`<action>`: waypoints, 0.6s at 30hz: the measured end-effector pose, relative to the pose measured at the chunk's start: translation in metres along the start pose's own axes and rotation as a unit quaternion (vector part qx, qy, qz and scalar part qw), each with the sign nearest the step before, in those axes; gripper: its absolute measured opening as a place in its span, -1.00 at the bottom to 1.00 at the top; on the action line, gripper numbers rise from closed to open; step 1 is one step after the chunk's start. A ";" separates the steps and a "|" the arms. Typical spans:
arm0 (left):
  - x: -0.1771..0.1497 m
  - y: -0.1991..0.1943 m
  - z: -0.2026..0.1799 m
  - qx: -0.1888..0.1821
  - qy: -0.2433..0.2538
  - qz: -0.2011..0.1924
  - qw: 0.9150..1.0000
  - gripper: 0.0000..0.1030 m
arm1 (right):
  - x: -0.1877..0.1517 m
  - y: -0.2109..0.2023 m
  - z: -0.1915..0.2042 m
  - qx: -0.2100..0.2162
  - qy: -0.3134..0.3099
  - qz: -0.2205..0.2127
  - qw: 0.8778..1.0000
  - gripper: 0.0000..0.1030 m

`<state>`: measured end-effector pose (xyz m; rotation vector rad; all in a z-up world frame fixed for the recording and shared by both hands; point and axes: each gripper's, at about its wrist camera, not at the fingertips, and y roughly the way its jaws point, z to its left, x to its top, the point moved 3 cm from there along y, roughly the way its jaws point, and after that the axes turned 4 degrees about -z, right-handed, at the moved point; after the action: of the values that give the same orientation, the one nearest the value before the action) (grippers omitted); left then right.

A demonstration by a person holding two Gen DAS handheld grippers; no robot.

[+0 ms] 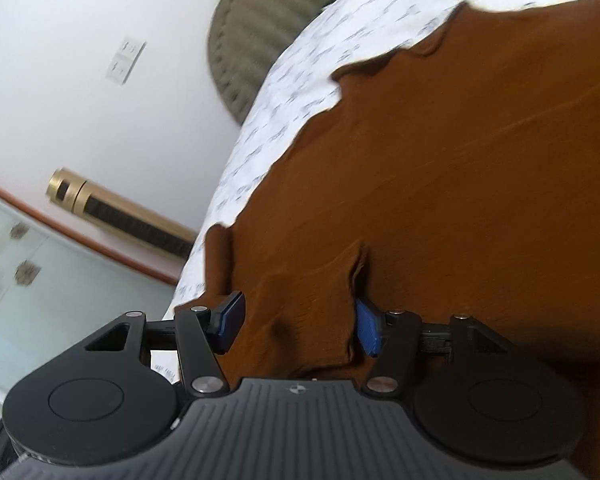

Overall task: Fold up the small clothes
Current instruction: 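Grasp the sweater hem with the right gripper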

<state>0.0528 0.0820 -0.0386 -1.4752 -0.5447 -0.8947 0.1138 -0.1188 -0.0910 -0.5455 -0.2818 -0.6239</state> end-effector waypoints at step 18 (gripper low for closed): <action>0.007 0.010 0.039 0.047 -0.058 0.016 0.997 0.73 | 0.070 -0.062 0.021 -0.103 -0.118 -0.154 0.976 -0.77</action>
<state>0.0733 0.1173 -0.0364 -1.4521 -0.6393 -0.7518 0.1281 -0.1820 -0.0212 -0.7869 -0.5367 -0.8966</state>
